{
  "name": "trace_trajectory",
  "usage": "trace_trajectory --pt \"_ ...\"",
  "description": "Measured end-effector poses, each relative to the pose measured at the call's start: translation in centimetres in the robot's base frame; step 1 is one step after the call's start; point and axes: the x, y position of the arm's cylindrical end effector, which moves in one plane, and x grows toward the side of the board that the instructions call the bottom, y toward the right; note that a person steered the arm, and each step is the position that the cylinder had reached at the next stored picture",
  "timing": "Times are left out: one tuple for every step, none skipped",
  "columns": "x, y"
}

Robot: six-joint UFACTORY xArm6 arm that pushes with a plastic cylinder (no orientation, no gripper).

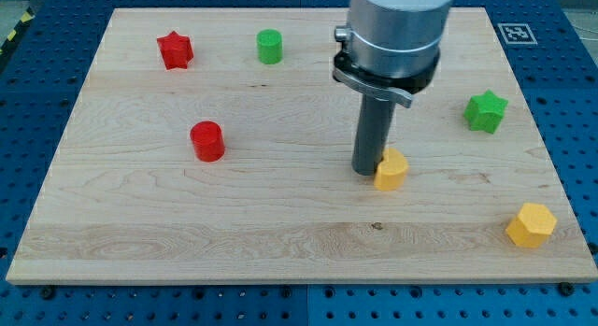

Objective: Place the yellow heart to the top left of yellow hexagon

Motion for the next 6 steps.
trace_trajectory --pt "0.0 3.8" --pt "0.0 6.3" --pt "0.0 9.0" --pt "-0.3 8.0" --pt "0.2 2.3" --pt "1.2 1.9"
